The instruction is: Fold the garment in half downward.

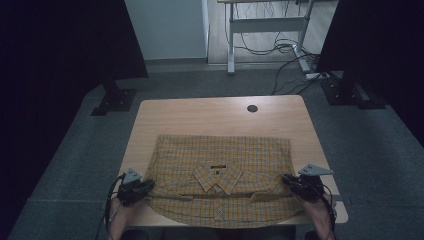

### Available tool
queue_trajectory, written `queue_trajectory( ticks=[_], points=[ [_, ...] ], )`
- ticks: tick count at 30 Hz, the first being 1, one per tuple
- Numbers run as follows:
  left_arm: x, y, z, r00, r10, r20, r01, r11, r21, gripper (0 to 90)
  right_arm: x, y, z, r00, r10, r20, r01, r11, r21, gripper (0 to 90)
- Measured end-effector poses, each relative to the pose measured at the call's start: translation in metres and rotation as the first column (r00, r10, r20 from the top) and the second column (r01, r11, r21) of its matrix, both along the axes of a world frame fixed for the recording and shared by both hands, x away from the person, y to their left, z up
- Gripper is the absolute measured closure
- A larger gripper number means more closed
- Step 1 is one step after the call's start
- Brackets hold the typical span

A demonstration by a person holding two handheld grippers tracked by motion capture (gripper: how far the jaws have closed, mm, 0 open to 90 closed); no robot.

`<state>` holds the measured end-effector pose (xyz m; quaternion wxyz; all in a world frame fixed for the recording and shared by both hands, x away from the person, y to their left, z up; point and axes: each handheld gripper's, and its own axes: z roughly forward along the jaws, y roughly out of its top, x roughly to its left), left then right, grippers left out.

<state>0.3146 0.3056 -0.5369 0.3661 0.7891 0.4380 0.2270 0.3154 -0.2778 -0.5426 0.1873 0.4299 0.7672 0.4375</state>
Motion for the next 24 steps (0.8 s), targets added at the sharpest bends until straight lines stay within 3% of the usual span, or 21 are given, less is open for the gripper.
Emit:
queue_trajectory(
  ticks=[1,2,3,4,5,6,7,8,10,11,13,14,17,18,20,24],
  points=[
    [0.0,0.0,0.0,1.0,0.0,0.0,0.0,1.0,0.0,84.5,0.0,0.0,0.0,1.0,0.0,0.0,0.0,1.0,0.0,82.2],
    [-0.003,0.002,0.007,0.9989,0.009,0.046,-0.008,0.9999,-0.013,85.0,-0.005,0.0,0.004,0.9997,0.002,0.023,-0.001,1.0,-0.006,83.8],
    [-0.003,0.002,0.007,0.9989,0.009,0.046,-0.008,0.9999,-0.013,85.2,-0.008,-0.001,0.006,0.9992,-0.002,0.039,0.002,1.0,-0.002,83.9],
    [-0.007,0.003,0.014,0.9963,0.012,0.086,-0.01,0.9996,-0.028,85.5,-0.012,-0.004,0.012,0.9975,-0.008,0.07,0.008,0.9999,0.009,84.1],
    [-0.01,0.004,0.021,0.9929,0.01,0.119,-0.005,0.9991,-0.043,85.5,-0.012,-0.004,0.012,0.9975,-0.008,0.07,0.008,0.9999,0.009,84.1],
    [-0.014,0.006,0.029,0.9881,0.007,0.154,0.003,0.9979,-0.065,85.6,-0.022,-0.008,0.023,0.9927,-0.011,0.12,0.007,0.9994,0.034,84.3],
    [-0.017,0.007,0.036,0.9829,0.006,0.184,0.01,0.9959,-0.089,85.6,-0.022,-0.008,0.023,0.9927,-0.011,0.12,0.007,0.9994,0.034,84.3],
    [-0.021,0.007,0.043,0.9774,0.005,0.211,0.017,0.9944,-0.104,85.7,-0.032,-0.01,0.035,0.9848,-0.011,0.174,0.003,0.9989,0.046,84.2],
    [-0.029,0.007,0.052,0.969,0.0,0.247,0.026,0.9944,-0.102,85.6,-0.039,-0.01,0.04,0.9803,-0.01,0.197,0.002,0.9991,0.043,84.3],
    [-0.035,0.009,0.052,0.9716,-0.008,0.237,0.031,0.995,-0.095,85.4,-0.05,-0.012,0.044,0.9772,-0.006,0.212,-0.004,0.999,0.045,84.2],
    [-0.037,0.01,0.05,0.9743,-0.01,0.225,0.032,0.995,-0.095,85.3,-0.059,-0.015,0.04,0.9812,-0.005,0.193,-0.007,0.9983,0.058,84.1],
    [-0.039,0.013,0.037,0.9847,-0.02,0.173,0.036,0.9955,-0.088,85.1,-0.064,-0.017,0.034,0.9863,-0.001,0.165,-0.01,0.9979,0.064,84.1],
    [-0.041,0.016,0.013,0.9965,-0.021,0.08,0.027,0.9962,-0.083,84.9,-0.069,-0.019,0.013,0.9962,0.012,0.087,-0.017,0.9977,0.066,84.1],
    [-0.041,0.016,0.013,0.9965,-0.021,0.08,0.027,0.9962,-0.083,84.8,-0.07,-0.019,0.006,0.9981,0.013,0.061,-0.017,0.9977,0.065,84.1],
    [-0.042,0.015,-0.006,0.9999,-0.009,0.01,0.01,0.998,-0.063,84.3,-0.07,-0.02,-0.008,0.9998,0.018,0.01,-0.018,0.9984,0.053,84.0],
    [-0.041,0.014,-0.012,0.9996,0.003,-0.028,-0.005,0.9982,-0.06,81.4,-0.069,-0.019,-0.02,0.9989,0.029,-0.036,-0.028,0.9985,0.046,83.7]
  ],
)
